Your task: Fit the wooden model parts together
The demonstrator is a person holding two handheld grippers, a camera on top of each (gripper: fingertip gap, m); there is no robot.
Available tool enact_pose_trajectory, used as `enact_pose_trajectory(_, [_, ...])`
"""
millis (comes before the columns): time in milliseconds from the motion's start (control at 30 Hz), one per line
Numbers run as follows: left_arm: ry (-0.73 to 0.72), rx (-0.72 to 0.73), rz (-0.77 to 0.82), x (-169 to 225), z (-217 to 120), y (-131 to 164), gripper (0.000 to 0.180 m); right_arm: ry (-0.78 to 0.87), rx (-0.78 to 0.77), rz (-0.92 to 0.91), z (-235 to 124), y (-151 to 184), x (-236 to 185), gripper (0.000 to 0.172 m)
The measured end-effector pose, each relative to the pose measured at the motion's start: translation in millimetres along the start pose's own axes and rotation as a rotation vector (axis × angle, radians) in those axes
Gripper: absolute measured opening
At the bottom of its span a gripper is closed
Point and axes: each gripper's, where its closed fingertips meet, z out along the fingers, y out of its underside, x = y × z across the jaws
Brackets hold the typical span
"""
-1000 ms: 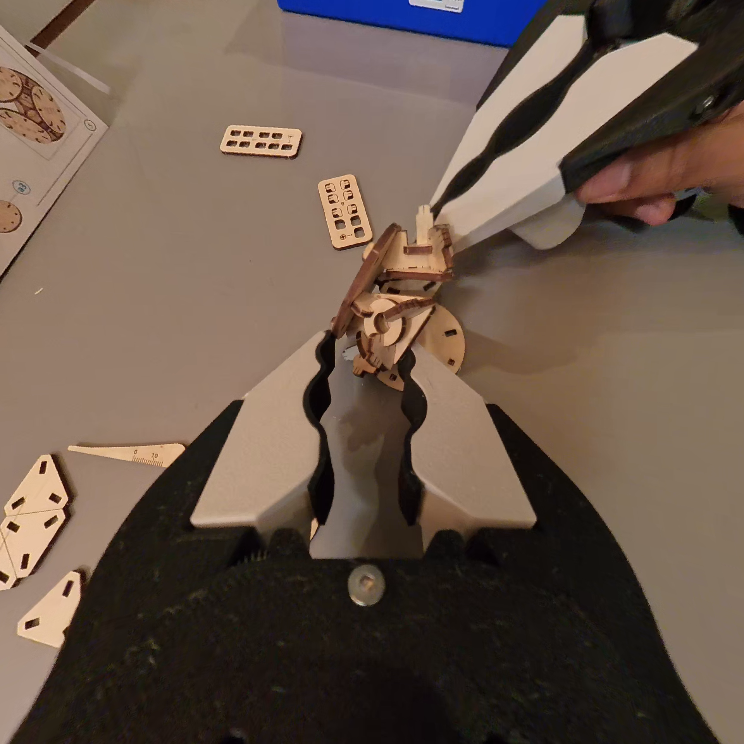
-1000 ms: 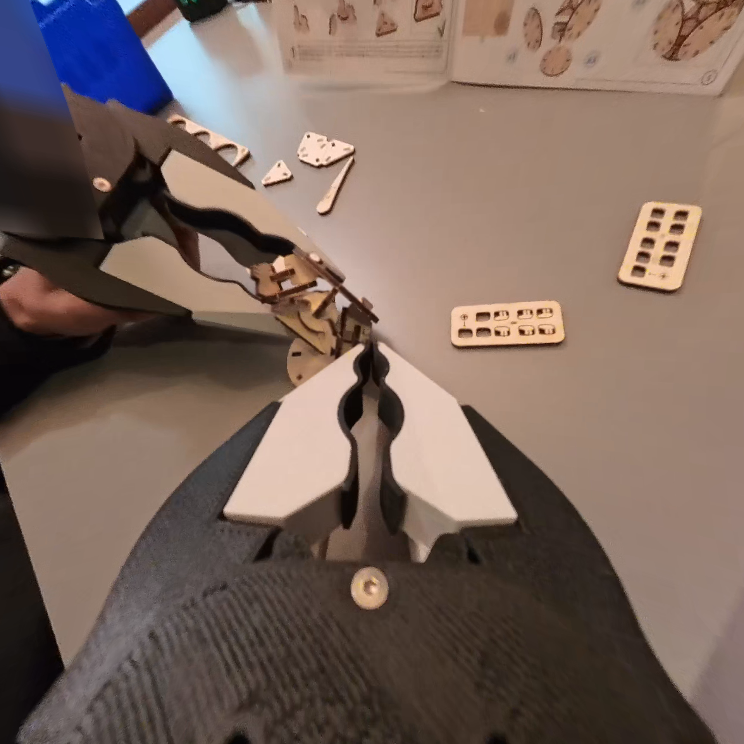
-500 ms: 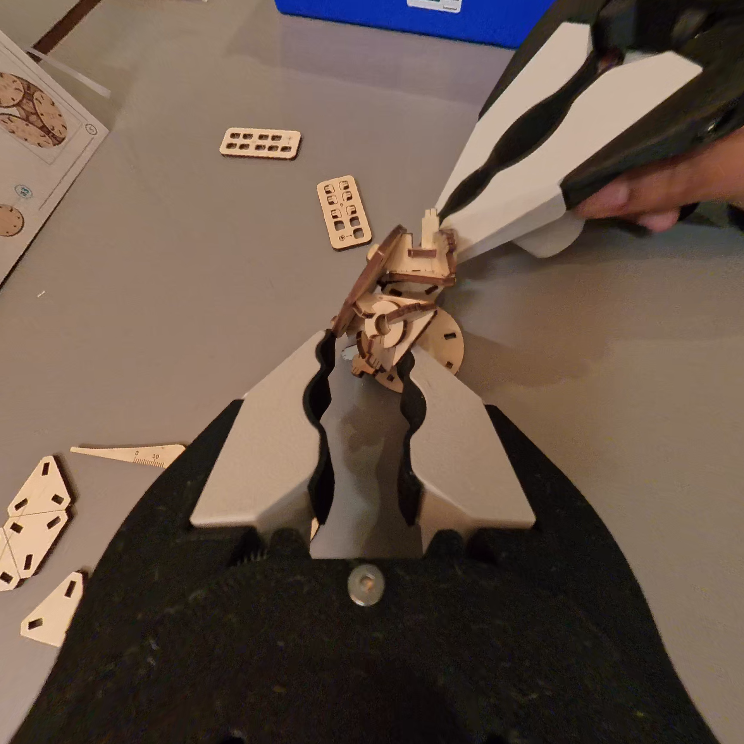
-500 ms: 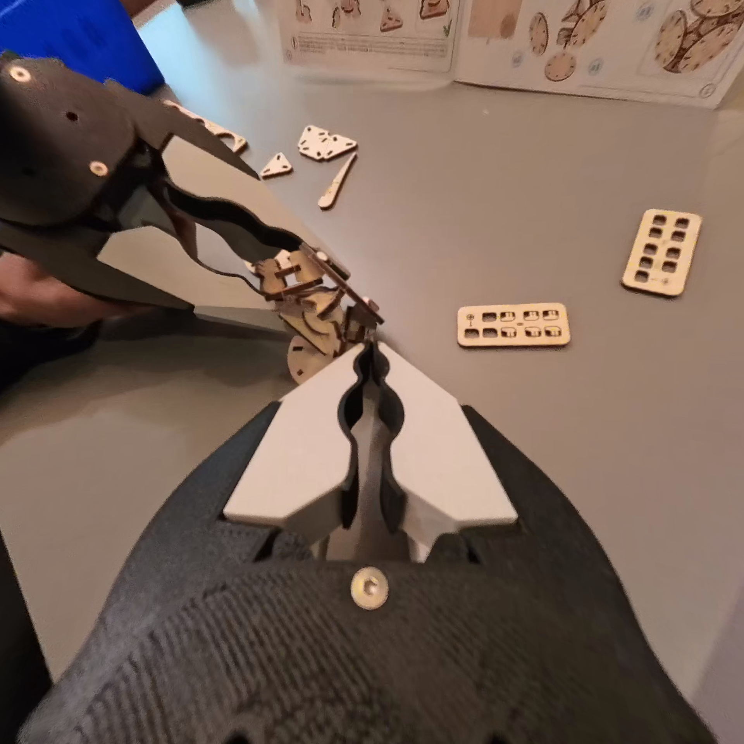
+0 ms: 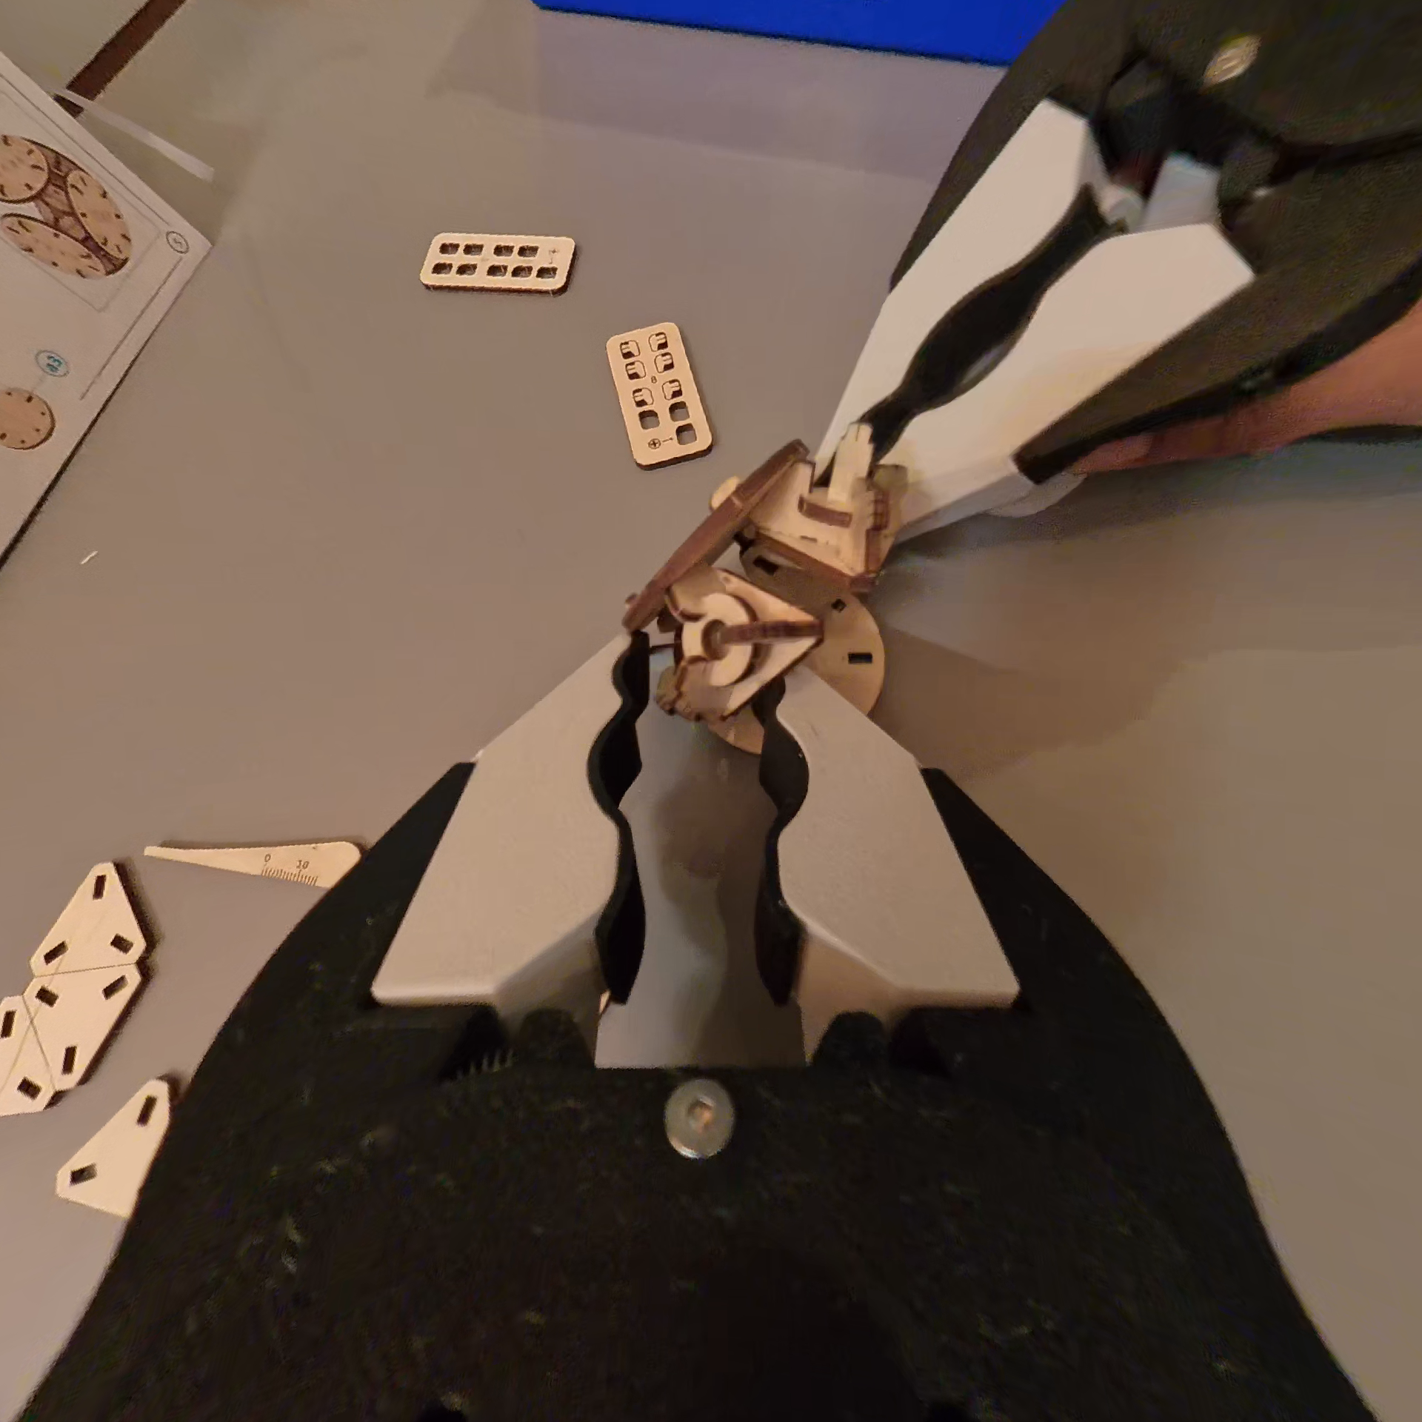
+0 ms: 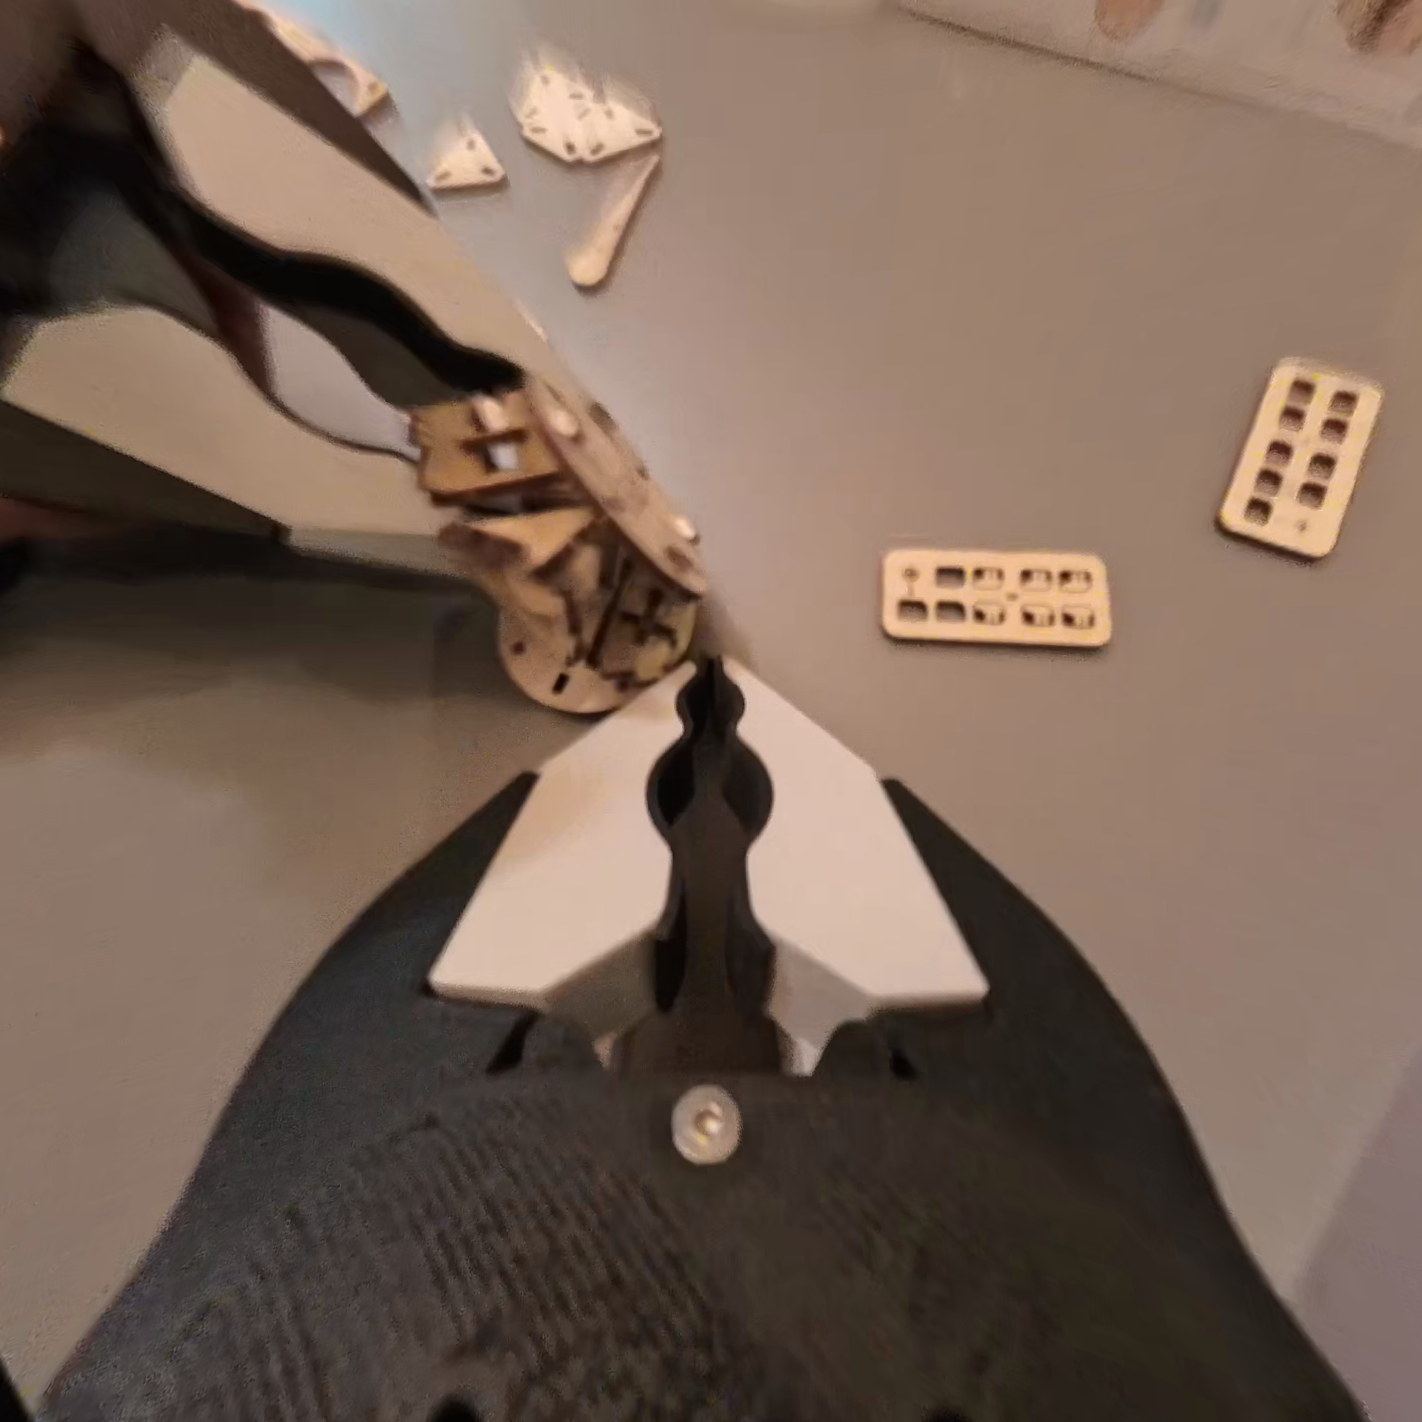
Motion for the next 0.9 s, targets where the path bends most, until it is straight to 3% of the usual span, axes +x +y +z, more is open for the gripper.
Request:
enact_pose_trajectory(100, [-0.006, 0.002, 0.008, -0.2, -0.6, 0.1, 0.024, 0.097, 0.003, -0.046, -3.4, 1.1, 6.1, 0.0])
enact_pose_trajectory(333, [0.015, 0.001, -0.017, -0.5, -0.5, 0.1, 0.025, 0.065, 0.085, 0.084, -16.5, -5.4, 20.2, 0.0])
enact_pose_trajectory(467, [0.029, -0.043, -0.035, -1.7, 1.0, 7.8, 0.033, 0.068, 0.113, 0.078, -20.1, -8.3, 19.7, 0.0])
enact_pose_trajectory(900, [-0.037, -0.028, 0.016, -10.2, -6.6, 9.3, 0.031, 0.078, 0.194, 0.098, -32.2, -15.3, 25.7, 0.003])
